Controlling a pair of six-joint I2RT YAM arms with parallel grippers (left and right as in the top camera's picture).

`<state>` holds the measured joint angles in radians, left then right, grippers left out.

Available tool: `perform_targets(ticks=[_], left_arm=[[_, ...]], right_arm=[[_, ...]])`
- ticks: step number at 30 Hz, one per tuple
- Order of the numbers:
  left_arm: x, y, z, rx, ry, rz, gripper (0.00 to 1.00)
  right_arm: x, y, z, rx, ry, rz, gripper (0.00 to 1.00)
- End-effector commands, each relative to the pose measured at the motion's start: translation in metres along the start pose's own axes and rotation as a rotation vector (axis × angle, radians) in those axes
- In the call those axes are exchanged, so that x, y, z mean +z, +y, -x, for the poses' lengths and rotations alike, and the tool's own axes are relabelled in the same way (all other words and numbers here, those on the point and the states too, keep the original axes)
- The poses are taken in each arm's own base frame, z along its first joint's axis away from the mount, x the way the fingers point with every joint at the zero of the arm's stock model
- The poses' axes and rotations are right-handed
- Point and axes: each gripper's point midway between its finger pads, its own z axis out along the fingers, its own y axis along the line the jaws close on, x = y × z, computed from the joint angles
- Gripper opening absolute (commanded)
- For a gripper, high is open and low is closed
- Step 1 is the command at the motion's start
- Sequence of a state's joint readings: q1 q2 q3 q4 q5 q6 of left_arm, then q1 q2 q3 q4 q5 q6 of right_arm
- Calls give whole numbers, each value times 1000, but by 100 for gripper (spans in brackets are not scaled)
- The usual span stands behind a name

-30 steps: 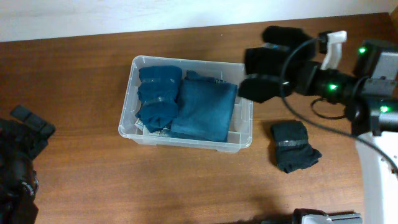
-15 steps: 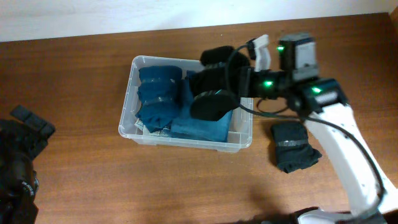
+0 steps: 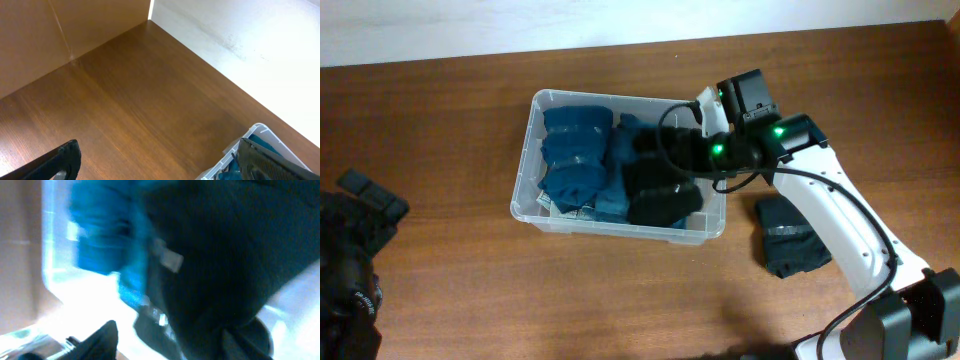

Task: Pack container
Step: 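Lower the black bundle into the bin's right side and release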

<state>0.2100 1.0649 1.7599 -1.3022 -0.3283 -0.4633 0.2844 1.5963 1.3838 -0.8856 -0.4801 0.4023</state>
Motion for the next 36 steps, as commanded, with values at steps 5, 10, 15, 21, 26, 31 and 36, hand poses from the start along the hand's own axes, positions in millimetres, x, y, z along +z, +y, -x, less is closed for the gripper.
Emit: perform_targets(ticks=[5, 10, 15, 21, 26, 31, 36], left_arm=[[-2, 1, 2, 13, -5, 1, 99], [-2, 1, 2, 13, -5, 1, 99], [-2, 1, 2, 13, -5, 1, 99], [-2, 1, 2, 13, -5, 1, 99], [-2, 1, 2, 13, -5, 1, 100], [-2, 1, 2, 13, -5, 1, 100], [-2, 1, 2, 13, -5, 1, 99]], right_arm=[[-38, -15, 16, -106, -137, -175, 55], [-90, -5, 28, -141, -280, -270, 42], [-92, 17, 24, -199, -308, -251, 23], [-13, 12, 27, -244, -196, -300, 13], [47, -51, 26, -182, -52, -476, 12], [65, -99, 16, -147, 41, -639, 21], [54, -98, 15, -144, 43, -653, 34]])
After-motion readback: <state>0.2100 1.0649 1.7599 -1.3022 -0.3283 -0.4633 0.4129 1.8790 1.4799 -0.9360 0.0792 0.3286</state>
